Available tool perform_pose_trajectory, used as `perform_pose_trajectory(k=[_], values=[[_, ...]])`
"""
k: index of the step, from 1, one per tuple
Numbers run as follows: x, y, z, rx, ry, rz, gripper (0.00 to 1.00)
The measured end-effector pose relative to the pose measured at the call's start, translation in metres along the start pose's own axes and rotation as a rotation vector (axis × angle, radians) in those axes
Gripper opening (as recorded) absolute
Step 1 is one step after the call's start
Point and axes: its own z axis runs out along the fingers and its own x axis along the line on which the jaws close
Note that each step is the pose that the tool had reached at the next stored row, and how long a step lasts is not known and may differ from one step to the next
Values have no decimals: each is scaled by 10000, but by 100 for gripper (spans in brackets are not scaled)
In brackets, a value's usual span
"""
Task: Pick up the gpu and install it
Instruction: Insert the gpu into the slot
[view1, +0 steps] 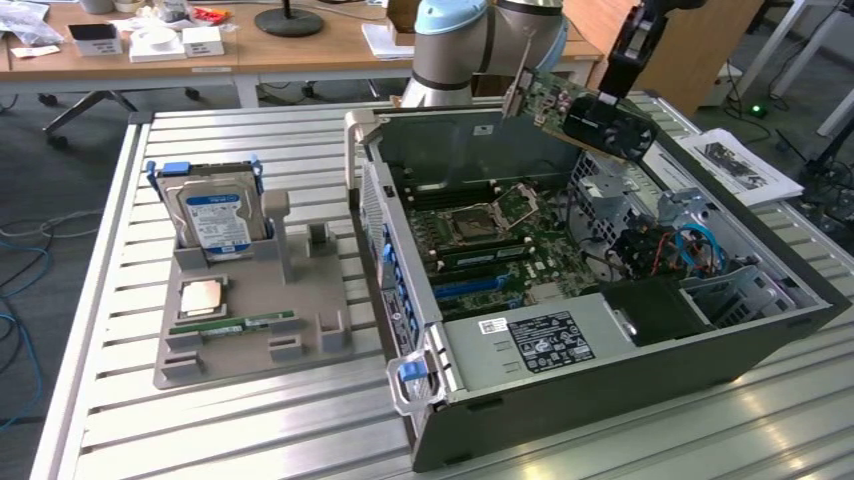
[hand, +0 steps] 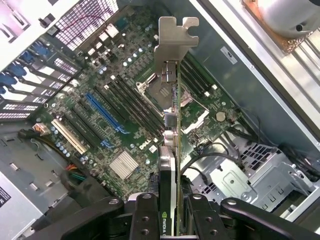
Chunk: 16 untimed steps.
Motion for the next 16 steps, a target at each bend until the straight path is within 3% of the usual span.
perform_pose_trajectory(k=[16], values=[[0, 0, 0, -31, 39, -832, 27]])
